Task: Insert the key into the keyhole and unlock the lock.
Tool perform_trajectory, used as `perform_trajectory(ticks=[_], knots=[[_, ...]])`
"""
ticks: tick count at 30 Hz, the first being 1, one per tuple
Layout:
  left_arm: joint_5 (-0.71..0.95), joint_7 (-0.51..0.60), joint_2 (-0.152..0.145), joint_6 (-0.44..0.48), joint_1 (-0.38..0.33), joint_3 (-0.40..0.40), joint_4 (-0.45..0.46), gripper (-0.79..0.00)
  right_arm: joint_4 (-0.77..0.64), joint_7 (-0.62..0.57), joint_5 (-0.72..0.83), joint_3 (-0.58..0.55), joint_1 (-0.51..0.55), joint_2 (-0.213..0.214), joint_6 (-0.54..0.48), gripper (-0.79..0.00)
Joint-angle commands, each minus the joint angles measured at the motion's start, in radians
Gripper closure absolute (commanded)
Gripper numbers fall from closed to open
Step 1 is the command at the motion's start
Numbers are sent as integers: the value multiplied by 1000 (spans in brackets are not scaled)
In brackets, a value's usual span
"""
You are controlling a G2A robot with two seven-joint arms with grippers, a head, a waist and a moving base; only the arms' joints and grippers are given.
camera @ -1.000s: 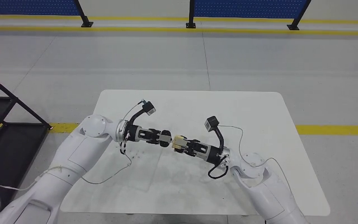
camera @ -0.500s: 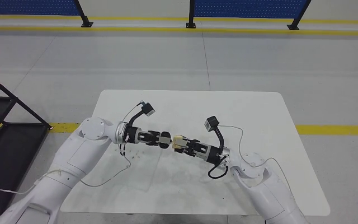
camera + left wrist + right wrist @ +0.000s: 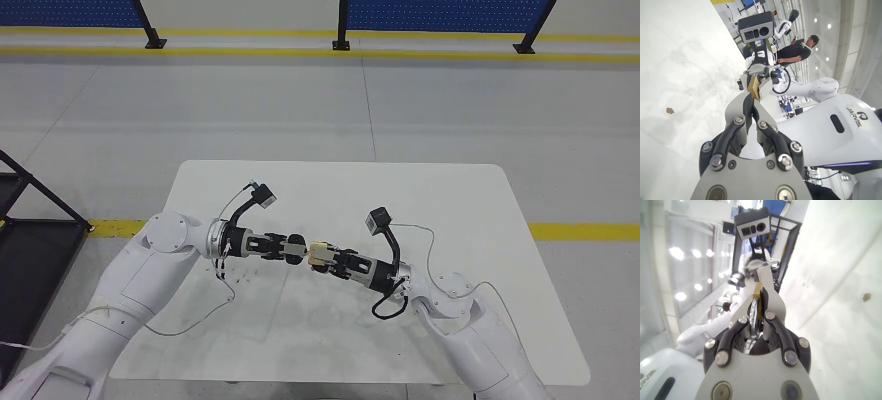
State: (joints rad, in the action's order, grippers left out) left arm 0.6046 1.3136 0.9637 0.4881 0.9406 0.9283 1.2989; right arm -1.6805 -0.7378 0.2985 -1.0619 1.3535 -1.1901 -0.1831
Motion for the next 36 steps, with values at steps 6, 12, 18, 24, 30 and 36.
perform_trajectory(ticks=[6,12,18,24,30,36], knots=[[-53,-16,3,34,0,4,12,0,0,0,0,0,0,0,0,0],[-105,-61,0,79,17,13,42,0,0,0,0,0,0,0,0,0],[-142,-89,-4,107,31,17,54,0,0,0,0,0,0,0,0,0],[-135,-101,-10,119,43,25,68,0,0,0,0,0,0,0,0,0],[-138,-111,-17,129,51,27,80,0,0,0,0,0,0,0,0,0],[-137,-123,-23,141,57,27,84,0,0,0,0,0,0,0,0,0]])
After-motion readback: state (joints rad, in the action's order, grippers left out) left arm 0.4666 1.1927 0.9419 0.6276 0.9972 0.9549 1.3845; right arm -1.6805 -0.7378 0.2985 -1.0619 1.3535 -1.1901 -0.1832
